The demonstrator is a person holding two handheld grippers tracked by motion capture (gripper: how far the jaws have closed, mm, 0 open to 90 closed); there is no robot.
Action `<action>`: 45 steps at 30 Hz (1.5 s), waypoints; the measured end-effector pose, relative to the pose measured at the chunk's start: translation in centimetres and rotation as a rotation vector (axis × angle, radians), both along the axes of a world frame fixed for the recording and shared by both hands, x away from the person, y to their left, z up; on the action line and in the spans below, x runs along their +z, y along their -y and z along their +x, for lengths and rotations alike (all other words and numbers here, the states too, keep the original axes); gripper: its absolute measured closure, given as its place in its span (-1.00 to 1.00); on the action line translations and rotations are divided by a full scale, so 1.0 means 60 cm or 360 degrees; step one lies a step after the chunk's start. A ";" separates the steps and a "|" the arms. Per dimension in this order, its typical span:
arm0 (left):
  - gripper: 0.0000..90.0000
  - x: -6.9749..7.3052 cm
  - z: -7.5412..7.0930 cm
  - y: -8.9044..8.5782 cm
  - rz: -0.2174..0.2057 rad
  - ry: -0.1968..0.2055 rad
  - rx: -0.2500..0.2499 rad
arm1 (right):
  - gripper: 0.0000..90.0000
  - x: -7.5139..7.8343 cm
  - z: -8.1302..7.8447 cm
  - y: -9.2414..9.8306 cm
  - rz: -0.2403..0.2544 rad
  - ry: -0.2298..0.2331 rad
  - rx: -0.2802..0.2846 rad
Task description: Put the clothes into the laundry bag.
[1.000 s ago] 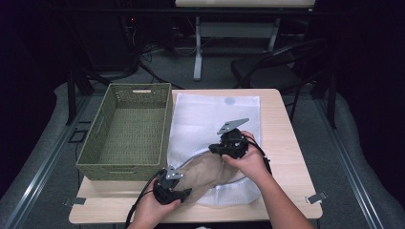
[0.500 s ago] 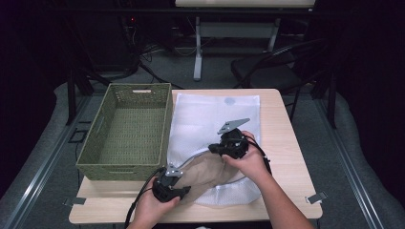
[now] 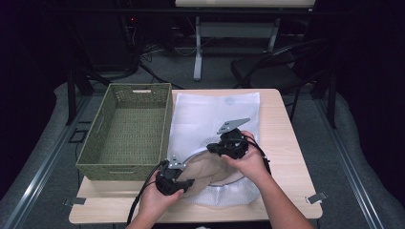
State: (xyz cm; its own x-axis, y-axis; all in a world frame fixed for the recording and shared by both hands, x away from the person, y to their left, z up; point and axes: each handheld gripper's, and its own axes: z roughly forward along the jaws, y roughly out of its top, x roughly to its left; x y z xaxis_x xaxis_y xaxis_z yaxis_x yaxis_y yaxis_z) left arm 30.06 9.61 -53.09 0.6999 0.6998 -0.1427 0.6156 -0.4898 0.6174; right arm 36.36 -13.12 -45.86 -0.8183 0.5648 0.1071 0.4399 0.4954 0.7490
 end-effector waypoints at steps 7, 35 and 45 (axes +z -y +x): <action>0.33 -0.002 0.018 0.020 -0.0026 0.0025 0.0048 | 0.97 0.002 -0.002 -0.002 0.0006 0.0004 0.0008; -0.10 -0.039 0.048 0.053 -0.0020 0.0081 0.0067 | 0.97 -0.002 0.000 -0.004 -0.0023 0.0003 0.0007; -0.14 -0.021 0.036 0.043 -0.0035 0.0179 0.0067 | 0.97 -0.004 0.000 -0.004 -0.0011 -0.0002 -0.0001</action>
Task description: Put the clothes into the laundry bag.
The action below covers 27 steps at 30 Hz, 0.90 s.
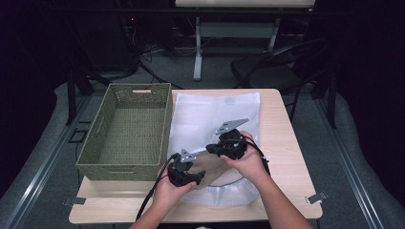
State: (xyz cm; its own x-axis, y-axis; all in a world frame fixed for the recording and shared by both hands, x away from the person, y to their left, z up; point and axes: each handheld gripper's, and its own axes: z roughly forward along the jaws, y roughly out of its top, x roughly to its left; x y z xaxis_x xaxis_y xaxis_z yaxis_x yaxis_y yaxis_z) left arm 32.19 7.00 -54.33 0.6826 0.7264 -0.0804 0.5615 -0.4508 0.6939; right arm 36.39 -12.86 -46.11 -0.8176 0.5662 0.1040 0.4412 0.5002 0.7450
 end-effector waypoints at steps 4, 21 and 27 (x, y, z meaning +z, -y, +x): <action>-0.16 0.012 -0.007 -0.009 0.0053 0.0087 -0.0037 | 0.97 0.000 0.000 0.002 -0.0002 -0.0005 0.0001; -0.29 0.026 -0.054 -0.073 -0.0034 0.0046 -0.0110 | 0.96 -0.002 0.000 0.000 -0.0015 0.0000 0.0002; -0.32 -0.001 -0.049 -0.065 0.0017 0.0032 -0.0085 | 0.96 -0.003 0.000 -0.001 -0.0012 -0.0004 -0.0003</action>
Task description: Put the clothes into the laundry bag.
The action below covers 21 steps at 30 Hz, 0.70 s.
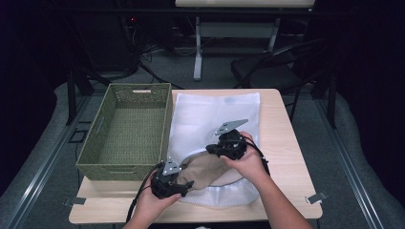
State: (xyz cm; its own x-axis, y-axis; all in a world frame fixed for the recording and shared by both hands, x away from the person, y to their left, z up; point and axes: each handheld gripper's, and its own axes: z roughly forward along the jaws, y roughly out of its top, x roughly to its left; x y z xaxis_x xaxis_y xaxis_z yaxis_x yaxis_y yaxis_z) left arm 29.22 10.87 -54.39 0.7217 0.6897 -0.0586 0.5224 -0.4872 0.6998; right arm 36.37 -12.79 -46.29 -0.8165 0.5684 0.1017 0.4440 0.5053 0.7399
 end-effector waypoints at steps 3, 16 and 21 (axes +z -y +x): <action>-0.31 -0.012 0.003 0.003 0.0015 -0.0023 0.0006 | 0.96 0.000 0.000 0.001 0.0002 -0.0001 0.0002; 0.09 -0.046 0.000 0.030 0.0146 -0.0054 -0.0048 | 0.96 -0.001 0.000 -0.001 0.0000 -0.0002 0.0005; 0.54 -0.047 0.000 0.025 0.0094 -0.0042 -0.0047 | 0.97 -0.001 0.000 0.000 -0.0008 -0.0004 0.0008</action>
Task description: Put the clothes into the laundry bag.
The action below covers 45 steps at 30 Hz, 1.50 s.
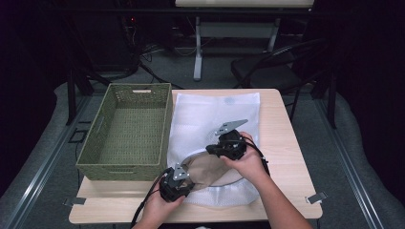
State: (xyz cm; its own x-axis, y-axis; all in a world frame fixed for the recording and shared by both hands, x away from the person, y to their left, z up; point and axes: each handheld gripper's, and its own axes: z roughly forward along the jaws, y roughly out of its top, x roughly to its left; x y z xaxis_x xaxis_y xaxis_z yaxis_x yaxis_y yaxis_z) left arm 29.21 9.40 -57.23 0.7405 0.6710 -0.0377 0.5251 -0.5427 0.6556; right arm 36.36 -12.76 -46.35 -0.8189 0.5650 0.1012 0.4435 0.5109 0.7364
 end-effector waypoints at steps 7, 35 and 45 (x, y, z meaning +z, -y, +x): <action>0.78 0.008 0.004 0.007 -0.0014 -0.0026 -0.0004 | 0.97 0.000 -0.001 -0.001 0.0005 -0.0005 0.0009; 0.84 0.021 0.055 0.058 -0.0139 0.0006 0.0036 | 0.97 0.004 -0.005 -0.006 0.0018 0.0007 0.0029; 0.60 0.011 0.060 0.067 -0.0116 -0.0006 0.0028 | 0.97 0.001 -0.003 -0.005 0.0003 0.0002 0.0028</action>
